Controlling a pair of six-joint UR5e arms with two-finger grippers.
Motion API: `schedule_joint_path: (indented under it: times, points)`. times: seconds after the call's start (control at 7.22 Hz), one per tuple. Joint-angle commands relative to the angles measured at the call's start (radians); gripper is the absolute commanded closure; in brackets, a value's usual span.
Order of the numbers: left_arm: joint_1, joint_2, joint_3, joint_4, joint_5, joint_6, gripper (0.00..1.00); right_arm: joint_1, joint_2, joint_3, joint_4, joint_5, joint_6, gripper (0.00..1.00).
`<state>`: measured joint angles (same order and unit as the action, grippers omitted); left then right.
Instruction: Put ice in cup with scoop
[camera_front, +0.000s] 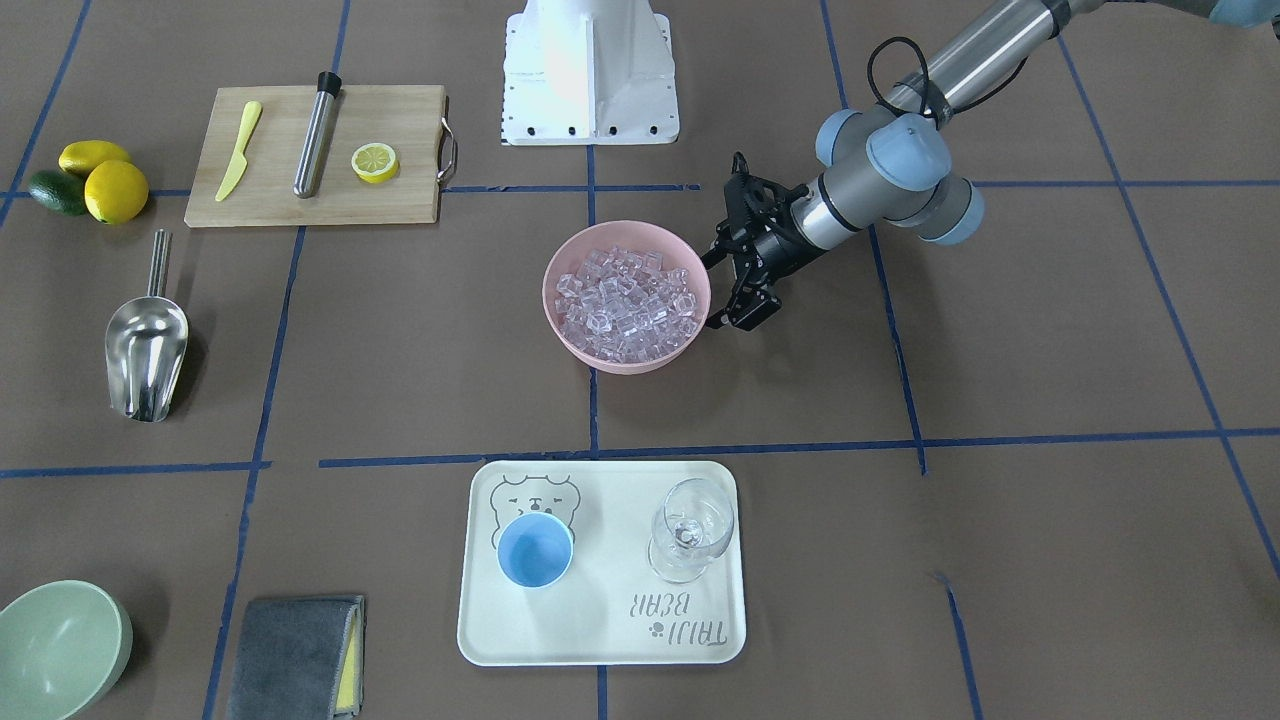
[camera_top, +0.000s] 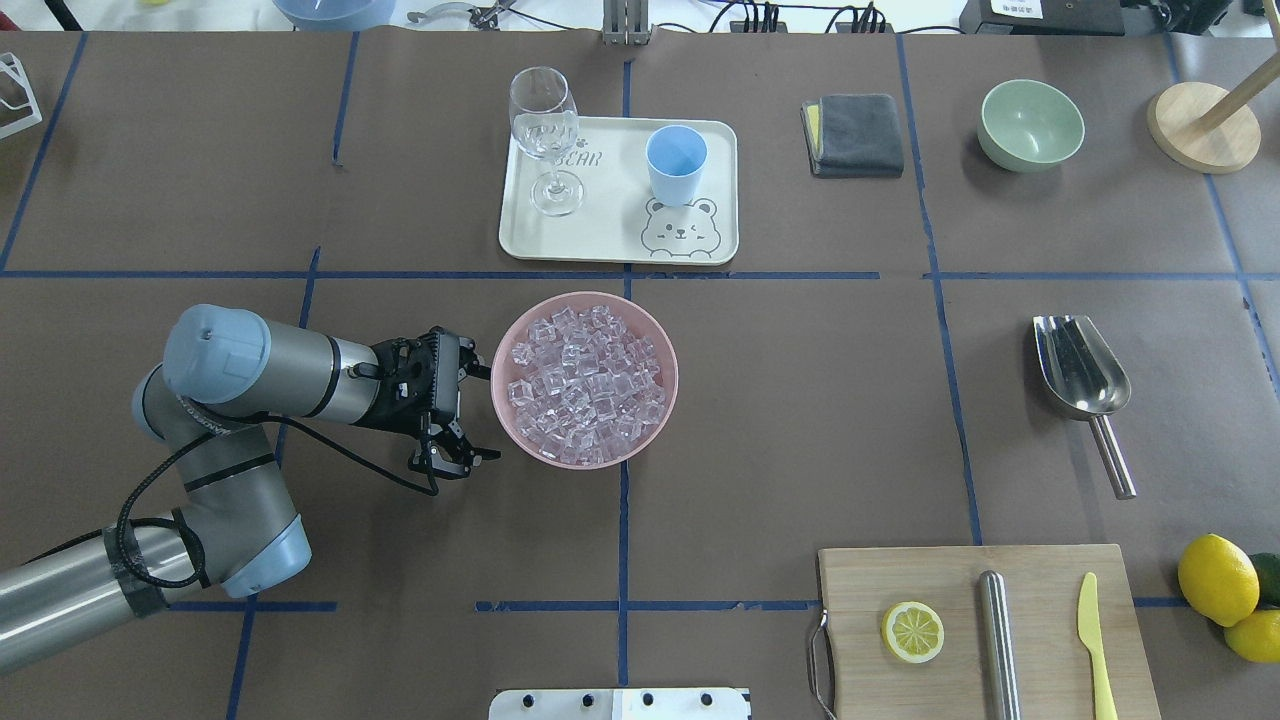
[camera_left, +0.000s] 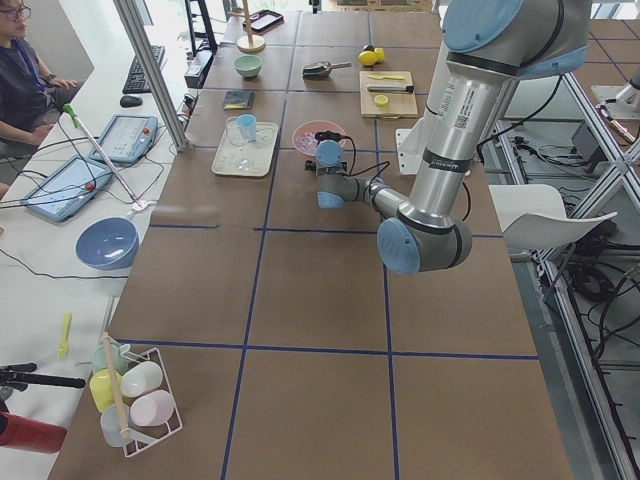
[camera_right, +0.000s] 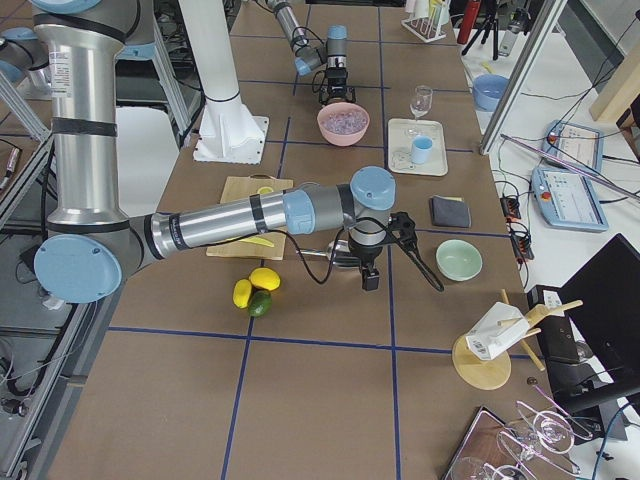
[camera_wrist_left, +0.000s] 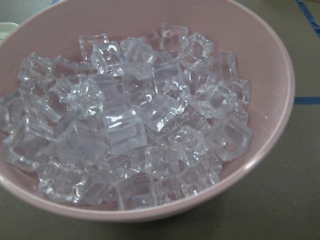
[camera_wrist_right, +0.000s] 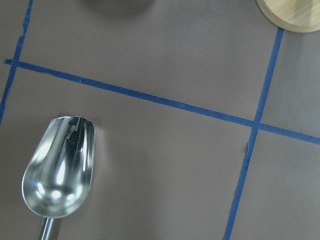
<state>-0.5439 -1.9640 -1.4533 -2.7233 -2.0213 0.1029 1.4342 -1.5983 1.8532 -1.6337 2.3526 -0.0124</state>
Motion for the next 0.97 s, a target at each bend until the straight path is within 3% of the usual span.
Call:
schedule_joint_path:
  times: [0.0,0.42,0.83]
  points:
    - [0.001,-0.006,0.007,0.002,0.021,-0.009,0.0,0.0,0.0,0.001,-0.002,0.001,0.0,0.0]
    - [0.001,-0.01,0.008,0.004,0.021,-0.046,0.0,-0.006,-0.002,0.026,0.0,0.002,0.066,0.0]
    - [0.001,-0.01,0.008,0.002,0.021,-0.048,0.0,-0.173,-0.048,0.251,0.0,-0.006,0.419,0.0]
